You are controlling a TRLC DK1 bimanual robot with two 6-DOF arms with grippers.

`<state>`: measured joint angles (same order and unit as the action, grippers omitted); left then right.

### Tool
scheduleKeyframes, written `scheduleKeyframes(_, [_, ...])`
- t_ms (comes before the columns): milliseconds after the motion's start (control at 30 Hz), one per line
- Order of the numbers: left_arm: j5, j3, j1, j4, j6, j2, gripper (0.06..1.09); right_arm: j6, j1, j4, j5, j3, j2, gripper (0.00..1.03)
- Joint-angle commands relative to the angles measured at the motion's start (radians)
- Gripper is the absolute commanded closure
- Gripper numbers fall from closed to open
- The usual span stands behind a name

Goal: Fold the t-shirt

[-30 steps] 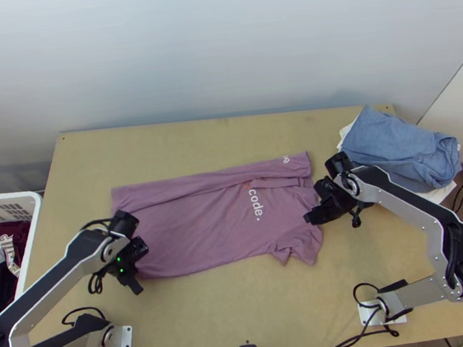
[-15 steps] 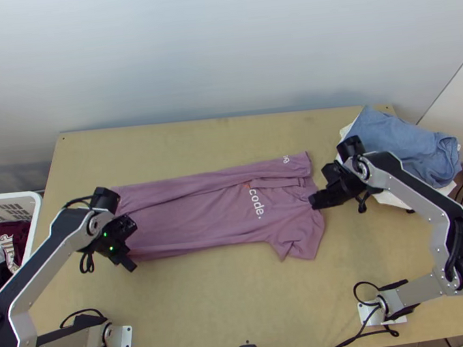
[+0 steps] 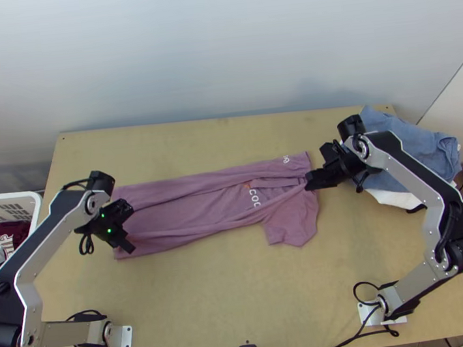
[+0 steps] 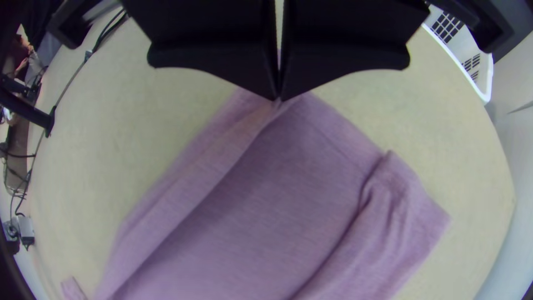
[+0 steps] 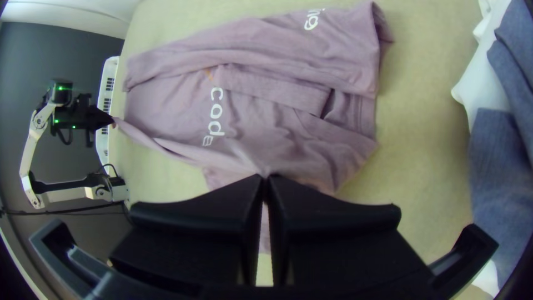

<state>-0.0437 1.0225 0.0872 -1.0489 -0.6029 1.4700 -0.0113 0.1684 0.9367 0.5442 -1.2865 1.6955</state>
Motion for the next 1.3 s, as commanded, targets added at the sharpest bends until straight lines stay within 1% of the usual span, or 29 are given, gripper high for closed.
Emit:
scheduleKeyframes(0, [0.001,0.094,-0.052,0.003,-0.011,0.072,1.04,0.005,-0.018,0.028,0.045,-0.099,0.052,1.00])
scheduleKeyframes(333, [0.001,0.169,-0.075,0.006,-0.005,0.153,1.04,0.013,-0.029,0.031,0.051,-0.247,0.151,1.00])
scheduleKeyframes(500, [-0.002,0.277,-0.079,0.004,0.002,0.227,1.04,0.017,-0.041,0.034,0.051,-0.318,0.230,1.00])
scheduleKeyframes(667, [-0.016,0.380,-0.081,-0.002,0.011,0.311,1.04,0.017,-0.049,0.085,0.049,-0.419,0.322,1.00])
scheduleKeyframes(933, [-0.028,0.470,-0.086,0.018,0.045,0.441,1.04,0.004,-0.061,0.085,0.048,-0.439,0.406,0.99])
scheduleKeyframes(967, [-0.028,0.476,-0.087,0.027,0.045,0.451,1.02,0.001,-0.067,0.085,0.048,-0.439,0.415,0.99])
scheduleKeyframes(1000, [-0.028,0.485,-0.087,0.027,0.052,0.460,0.96,0.001,-0.073,0.085,0.048,-0.442,0.428,0.99])
scheduleKeyframes(1033, [-0.031,0.496,-0.089,0.030,0.064,0.467,0.87,0.001,-0.078,0.083,0.049,-0.447,0.438,0.98])
scheduleKeyframes(1067, [-0.039,0.502,-0.089,0.032,0.072,0.472,0.77,0.004,-0.084,0.083,0.049,-0.451,0.451,0.93])
scheduleKeyframes(1133, [-0.070,0.504,-0.086,0.032,0.081,0.474,0.53,0.010,-0.093,0.085,0.049,-0.458,0.464,0.77])
scheduleKeyframes(1167, [-0.097,0.501,-0.079,0.036,0.088,0.472,0.43,0.010,-0.093,0.085,0.048,-0.459,0.466,0.70])
scheduleKeyframes(1200, [-0.119,0.498,-0.075,0.046,0.094,0.470,0.37,0.007,-0.093,0.085,0.048,-0.461,0.466,0.63])
scheduleKeyframes(1267, [-0.162,0.488,-0.070,0.059,0.100,0.463,0.11,0.005,-0.093,0.085,0.048,-0.465,0.461,0.51])
